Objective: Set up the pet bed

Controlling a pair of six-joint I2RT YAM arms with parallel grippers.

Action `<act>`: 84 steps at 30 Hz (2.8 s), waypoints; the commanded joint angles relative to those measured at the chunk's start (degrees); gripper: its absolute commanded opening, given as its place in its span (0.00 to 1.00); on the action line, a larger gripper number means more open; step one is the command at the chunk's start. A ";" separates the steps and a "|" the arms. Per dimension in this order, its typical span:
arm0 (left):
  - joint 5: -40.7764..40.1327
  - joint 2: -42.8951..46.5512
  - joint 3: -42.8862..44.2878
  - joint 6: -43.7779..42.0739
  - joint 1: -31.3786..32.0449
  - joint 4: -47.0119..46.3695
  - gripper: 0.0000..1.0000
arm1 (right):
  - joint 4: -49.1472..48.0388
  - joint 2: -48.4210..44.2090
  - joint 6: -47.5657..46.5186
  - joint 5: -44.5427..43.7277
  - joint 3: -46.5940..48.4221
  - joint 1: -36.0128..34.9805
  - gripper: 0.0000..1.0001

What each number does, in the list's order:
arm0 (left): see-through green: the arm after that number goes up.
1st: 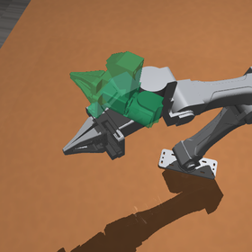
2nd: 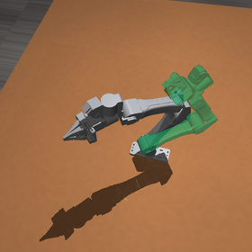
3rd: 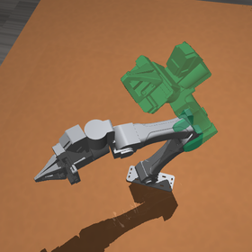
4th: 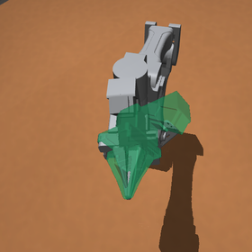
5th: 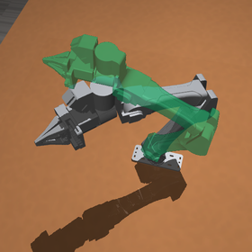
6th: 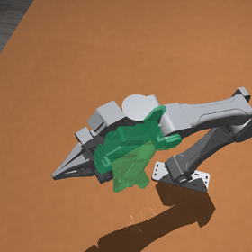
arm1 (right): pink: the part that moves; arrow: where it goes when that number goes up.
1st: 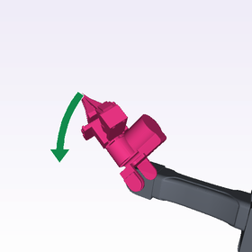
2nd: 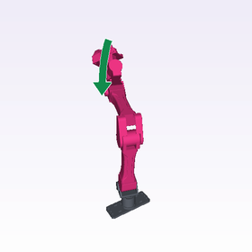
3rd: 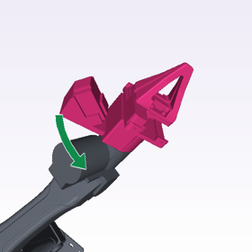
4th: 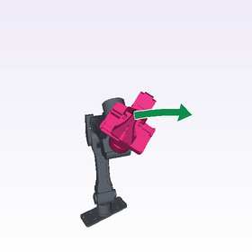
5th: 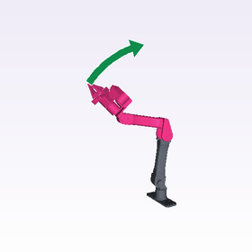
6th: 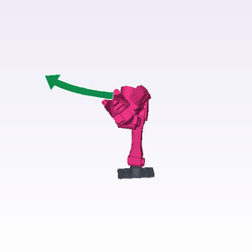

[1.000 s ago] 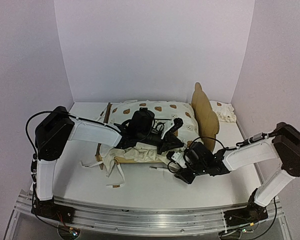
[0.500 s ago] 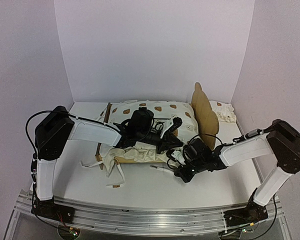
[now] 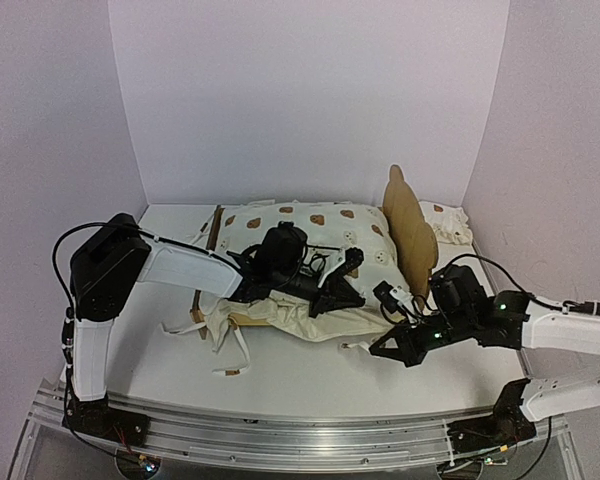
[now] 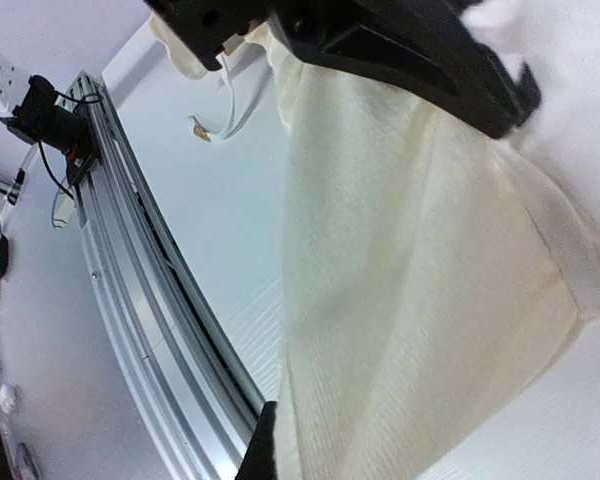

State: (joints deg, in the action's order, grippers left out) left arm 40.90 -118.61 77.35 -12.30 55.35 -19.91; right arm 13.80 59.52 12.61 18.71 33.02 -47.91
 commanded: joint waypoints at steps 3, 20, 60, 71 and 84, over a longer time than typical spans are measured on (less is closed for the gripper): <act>4.68 0.83 -2.91 -7.70 2.45 -2.01 0.00 | 4.49 -6.97 15.33 0.79 -3.47 0.22 0.00; 8.85 0.84 -5.57 -25.75 6.87 5.78 0.00 | 10.17 -8.82 20.50 -3.47 -2.24 6.21 0.00; 5.19 -8.25 4.19 -10.09 8.64 -4.29 0.48 | 5.36 -6.48 15.19 7.46 -0.45 7.98 0.00; 0.74 -7.28 4.33 -5.86 8.63 -5.86 0.00 | 7.22 -6.95 17.49 2.93 -1.94 9.21 0.00; 11.15 -4.85 6.41 20.30 7.22 0.11 0.00 | 21.34 -6.69 9.00 -10.18 4.14 9.38 0.44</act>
State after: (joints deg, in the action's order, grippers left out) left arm 46.84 -126.28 80.89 -8.28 63.28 -18.93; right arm 32.50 55.54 26.57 12.67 32.33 -38.84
